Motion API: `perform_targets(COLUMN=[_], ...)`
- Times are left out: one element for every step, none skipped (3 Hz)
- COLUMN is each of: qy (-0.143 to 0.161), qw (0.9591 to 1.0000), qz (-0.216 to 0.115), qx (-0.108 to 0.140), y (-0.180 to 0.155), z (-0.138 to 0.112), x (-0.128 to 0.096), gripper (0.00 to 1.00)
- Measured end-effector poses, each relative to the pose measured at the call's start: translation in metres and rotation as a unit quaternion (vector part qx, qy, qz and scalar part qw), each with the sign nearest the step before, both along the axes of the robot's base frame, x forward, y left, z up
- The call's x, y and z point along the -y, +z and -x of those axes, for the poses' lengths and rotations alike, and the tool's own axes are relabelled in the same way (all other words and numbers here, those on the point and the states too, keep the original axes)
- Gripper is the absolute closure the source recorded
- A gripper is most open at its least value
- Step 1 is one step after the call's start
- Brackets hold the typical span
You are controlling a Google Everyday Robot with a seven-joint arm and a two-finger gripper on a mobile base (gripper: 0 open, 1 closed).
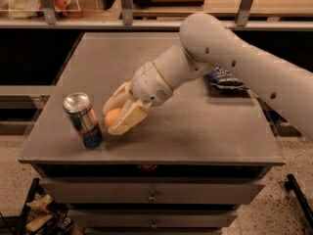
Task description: Move orange near redbull can
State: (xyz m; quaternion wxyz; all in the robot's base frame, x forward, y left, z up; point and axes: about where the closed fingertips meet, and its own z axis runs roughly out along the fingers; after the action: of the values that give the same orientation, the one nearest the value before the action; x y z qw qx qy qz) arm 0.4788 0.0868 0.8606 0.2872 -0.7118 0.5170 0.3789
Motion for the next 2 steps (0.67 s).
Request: perform_targets(qy=[0.001,0.003], qw=[1.0,1.0], qz=[0.004,0.004], qx=[0.0,0.0], y=[-0.0024,-0.0043], z=[0.0017,0.0024], x=[-0.0023,-0.0038], gripper=[0.37,0.14])
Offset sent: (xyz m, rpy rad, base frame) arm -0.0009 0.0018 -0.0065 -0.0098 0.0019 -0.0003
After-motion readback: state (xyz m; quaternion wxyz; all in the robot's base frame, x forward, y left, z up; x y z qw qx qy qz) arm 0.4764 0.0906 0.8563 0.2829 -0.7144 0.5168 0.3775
